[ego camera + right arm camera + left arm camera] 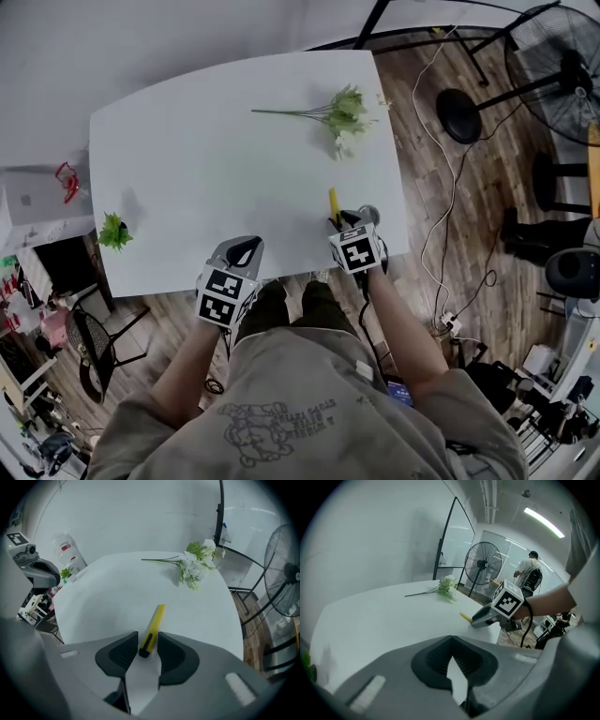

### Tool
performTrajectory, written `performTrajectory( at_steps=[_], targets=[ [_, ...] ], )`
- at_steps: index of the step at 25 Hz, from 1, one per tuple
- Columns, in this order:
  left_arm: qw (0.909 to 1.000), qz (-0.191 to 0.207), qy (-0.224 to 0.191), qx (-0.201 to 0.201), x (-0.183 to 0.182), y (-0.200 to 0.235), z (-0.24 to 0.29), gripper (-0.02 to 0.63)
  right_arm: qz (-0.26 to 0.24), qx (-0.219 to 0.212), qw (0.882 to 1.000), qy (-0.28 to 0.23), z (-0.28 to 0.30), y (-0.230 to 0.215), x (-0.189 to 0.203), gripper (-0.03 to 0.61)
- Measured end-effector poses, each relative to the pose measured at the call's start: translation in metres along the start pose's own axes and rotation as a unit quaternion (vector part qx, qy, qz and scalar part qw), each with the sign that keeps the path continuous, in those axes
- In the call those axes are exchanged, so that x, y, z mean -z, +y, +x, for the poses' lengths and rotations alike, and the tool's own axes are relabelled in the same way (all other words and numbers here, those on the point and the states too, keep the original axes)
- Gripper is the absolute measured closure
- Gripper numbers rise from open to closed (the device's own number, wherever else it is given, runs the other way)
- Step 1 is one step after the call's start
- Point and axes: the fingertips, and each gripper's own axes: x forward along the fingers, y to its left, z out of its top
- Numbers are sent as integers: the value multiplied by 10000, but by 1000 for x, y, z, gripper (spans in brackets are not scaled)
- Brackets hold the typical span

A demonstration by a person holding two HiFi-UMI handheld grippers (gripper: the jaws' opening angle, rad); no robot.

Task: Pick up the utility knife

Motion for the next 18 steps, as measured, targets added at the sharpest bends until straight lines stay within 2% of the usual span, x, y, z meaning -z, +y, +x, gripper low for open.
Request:
performTrajectory(
  at_steps=[5, 7, 11, 18],
  targets=[
    [10000, -32, 36, 63, 4, -6, 1, 614, -218, 26, 9997, -57, 1, 0, -5, 434],
    [9999, 33, 41, 122, 3, -13, -1, 614, -295, -28, 9995, 49, 1, 2, -4, 484],
    [9999, 115, -34, 108, -2, -21, -10, 614, -332, -110, 9992, 202, -2, 8, -3, 488],
    [9987, 33, -440, -252, -29, -1, -30, 614, -167, -31, 9992, -364, -34, 1, -39, 488]
  ],
)
